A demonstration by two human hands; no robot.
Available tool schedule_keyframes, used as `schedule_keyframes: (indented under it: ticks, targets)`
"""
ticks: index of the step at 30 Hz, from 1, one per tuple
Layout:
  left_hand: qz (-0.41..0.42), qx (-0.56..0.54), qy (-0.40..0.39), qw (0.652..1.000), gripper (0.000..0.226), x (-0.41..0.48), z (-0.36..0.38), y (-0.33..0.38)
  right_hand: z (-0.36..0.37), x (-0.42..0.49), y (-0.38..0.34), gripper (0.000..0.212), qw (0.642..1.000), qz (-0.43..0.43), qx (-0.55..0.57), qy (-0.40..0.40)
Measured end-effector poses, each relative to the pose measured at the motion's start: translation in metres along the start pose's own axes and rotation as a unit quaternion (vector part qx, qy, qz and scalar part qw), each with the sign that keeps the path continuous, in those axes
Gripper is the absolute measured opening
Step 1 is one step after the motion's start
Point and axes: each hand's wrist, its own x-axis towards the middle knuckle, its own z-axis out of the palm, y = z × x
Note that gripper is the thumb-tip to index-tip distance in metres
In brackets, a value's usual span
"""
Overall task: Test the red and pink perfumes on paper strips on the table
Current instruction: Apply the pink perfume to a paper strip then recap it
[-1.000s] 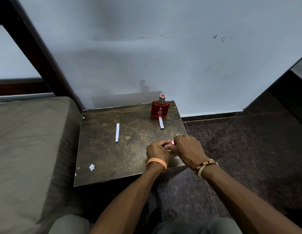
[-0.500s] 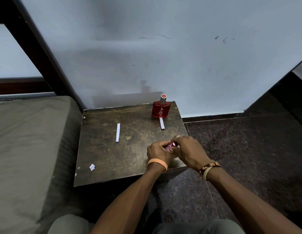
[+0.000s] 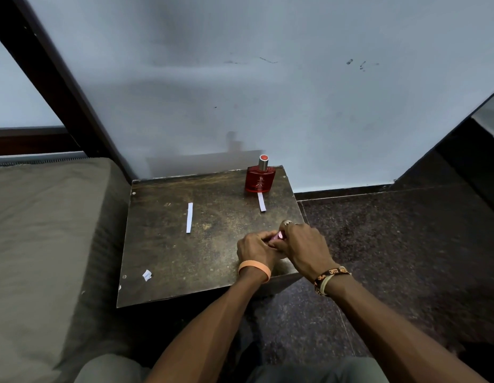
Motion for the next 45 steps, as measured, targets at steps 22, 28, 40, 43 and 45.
schedule_keyframes:
  ticks: [22, 28, 40, 43, 45]
  targets:
    - [0.01, -0.004, -0.001, 1.0, 0.032, 0.004, 0.003, -0.008, -0.002, -0.006, 0.0, 0.038, 1.0, -0.008, -0.025, -0.004]
    - [0.023, 0.002, 0.003, 1.0, 0.035, 0.006, 0.006, -0.011, 0.001, -0.002, 0.001, 0.034, 0.999, -0.002, -0.044, -0.008]
    - [0.055, -0.007, -0.014, 0.998, 0.039, 0.007, 0.006, -0.025, 0.018, -0.011, 0.014, 0.025, 0.976, 0.113, 0.185, -0.017]
    - [0.052, -0.01, -0.054, 0.997, 0.047, 0.011, 0.003, -0.034, 0.022, -0.013, 0.01, 0.018, 0.968, 0.126, 0.219, -0.003]
    - [0.049, -0.005, -0.084, 0.995, 0.049, 0.015, 0.002, -0.038, 0.026, -0.016, 0.006, 0.024, 0.951, 0.148, 0.272, 0.0]
